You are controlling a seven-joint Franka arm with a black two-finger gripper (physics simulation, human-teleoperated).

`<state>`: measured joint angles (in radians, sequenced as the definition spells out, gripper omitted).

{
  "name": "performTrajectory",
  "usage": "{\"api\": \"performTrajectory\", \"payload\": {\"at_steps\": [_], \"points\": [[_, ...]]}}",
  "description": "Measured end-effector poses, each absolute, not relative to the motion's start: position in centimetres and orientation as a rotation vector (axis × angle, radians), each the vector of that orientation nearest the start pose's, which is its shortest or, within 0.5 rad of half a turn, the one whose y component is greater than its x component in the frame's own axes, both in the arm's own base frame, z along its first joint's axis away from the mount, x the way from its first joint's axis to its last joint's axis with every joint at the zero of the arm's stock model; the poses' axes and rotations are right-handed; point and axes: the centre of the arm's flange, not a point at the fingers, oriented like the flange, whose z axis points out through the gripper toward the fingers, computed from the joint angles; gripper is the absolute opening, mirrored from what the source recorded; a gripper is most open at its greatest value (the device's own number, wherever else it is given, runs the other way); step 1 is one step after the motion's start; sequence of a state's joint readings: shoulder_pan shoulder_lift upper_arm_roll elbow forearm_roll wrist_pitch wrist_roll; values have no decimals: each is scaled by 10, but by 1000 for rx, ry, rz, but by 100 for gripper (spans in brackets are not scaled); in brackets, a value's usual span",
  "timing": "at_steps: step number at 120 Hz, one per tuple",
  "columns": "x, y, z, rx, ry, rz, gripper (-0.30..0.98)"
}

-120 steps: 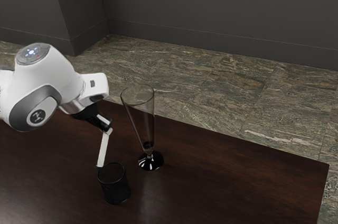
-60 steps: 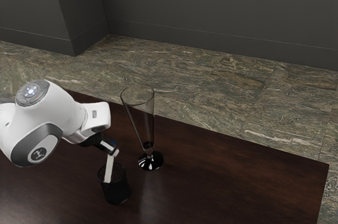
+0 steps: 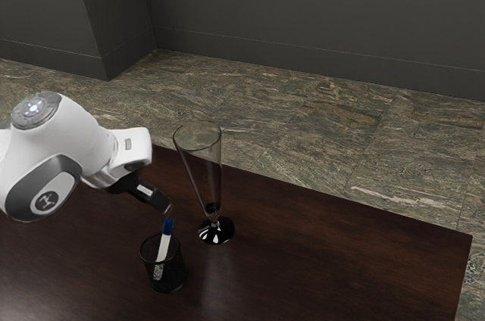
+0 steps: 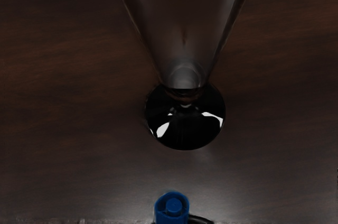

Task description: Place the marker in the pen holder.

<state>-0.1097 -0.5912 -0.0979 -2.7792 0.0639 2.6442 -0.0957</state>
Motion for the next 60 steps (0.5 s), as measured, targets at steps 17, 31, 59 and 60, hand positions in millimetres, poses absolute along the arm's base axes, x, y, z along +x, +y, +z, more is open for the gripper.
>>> {"api": "performTrajectory", "payload": {"at_steps": [17, 31, 59, 60], "points": [[389, -66, 512, -3051, 133, -597, 63], [415, -46, 578, -3068, 125, -473, 65], [493, -30, 633, -3085, 250, -175, 67], [494, -29, 633, -3085, 255, -164, 68]]}}
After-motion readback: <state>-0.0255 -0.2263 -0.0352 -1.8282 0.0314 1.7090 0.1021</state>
